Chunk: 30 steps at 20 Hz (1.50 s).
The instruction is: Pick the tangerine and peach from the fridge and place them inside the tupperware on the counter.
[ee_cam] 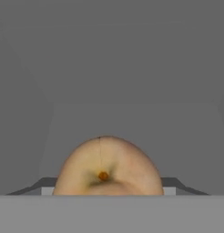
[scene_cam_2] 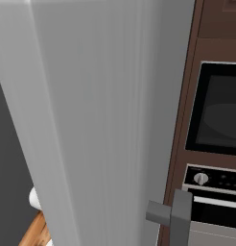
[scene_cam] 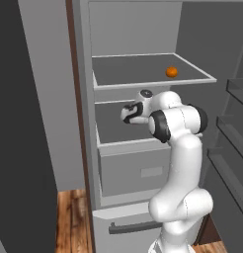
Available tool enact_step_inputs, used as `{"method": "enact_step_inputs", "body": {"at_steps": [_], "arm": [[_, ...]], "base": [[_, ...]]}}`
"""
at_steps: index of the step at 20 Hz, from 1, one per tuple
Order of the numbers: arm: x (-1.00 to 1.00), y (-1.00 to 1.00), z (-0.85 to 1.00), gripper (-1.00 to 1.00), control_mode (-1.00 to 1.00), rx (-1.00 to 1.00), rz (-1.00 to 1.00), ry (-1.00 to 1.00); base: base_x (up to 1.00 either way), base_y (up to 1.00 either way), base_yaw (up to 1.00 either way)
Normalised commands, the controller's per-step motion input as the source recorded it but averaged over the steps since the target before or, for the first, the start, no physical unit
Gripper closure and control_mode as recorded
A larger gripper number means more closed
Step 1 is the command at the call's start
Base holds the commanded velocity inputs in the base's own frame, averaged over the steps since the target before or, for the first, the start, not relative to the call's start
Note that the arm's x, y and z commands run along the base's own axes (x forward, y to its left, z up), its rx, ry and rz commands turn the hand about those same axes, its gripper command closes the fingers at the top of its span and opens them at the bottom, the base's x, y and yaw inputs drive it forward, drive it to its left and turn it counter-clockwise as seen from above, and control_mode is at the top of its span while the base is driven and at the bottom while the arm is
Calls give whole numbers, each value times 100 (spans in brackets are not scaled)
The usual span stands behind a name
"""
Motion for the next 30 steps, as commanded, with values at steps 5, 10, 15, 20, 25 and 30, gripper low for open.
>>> {"method": "enact_step_inputs", "body": {"at_steps": [5,10,15,20,25,30], "arm": [[-34,0,-23,100,-100,0,-2,0],[-69,0,0,100,-100,0,-11,-3],[-83,0,7,100,-100,0,-8,-11],[-77,0,37,100,-100,0,-5,-4],[-55,0,70,100,-100,0,0,0],[-57,0,61,100,-100,0,0,0]], "base": [[0,0,0],[0,0,0],[0,0,0],[0,0,0],[0,0,0],[0,0,0]]}}
